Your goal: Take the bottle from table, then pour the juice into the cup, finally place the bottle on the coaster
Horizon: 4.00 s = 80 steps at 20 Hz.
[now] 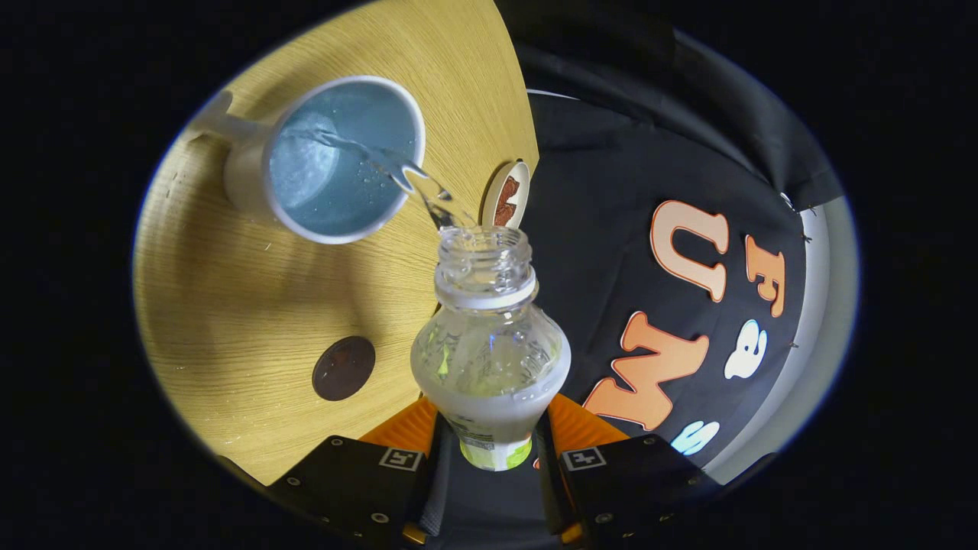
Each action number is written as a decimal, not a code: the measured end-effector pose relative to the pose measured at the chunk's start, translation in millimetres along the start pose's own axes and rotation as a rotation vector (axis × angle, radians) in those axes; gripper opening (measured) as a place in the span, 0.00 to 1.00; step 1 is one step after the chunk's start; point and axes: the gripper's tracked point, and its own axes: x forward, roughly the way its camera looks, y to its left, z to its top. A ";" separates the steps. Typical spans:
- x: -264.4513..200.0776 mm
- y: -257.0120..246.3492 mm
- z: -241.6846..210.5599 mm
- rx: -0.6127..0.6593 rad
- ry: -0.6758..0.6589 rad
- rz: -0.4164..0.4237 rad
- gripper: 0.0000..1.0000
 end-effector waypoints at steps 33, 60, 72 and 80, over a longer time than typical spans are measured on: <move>-7.1 -27.2 -1.8 -0.182 -0.030 -0.024 0.51; -10.9 -48.8 5.0 -0.334 -0.053 -0.049 0.51; -15.2 -36.9 13.1 -0.240 -0.071 -0.022 0.52; -21.0 3.6 18.9 0.015 -0.070 0.040 0.52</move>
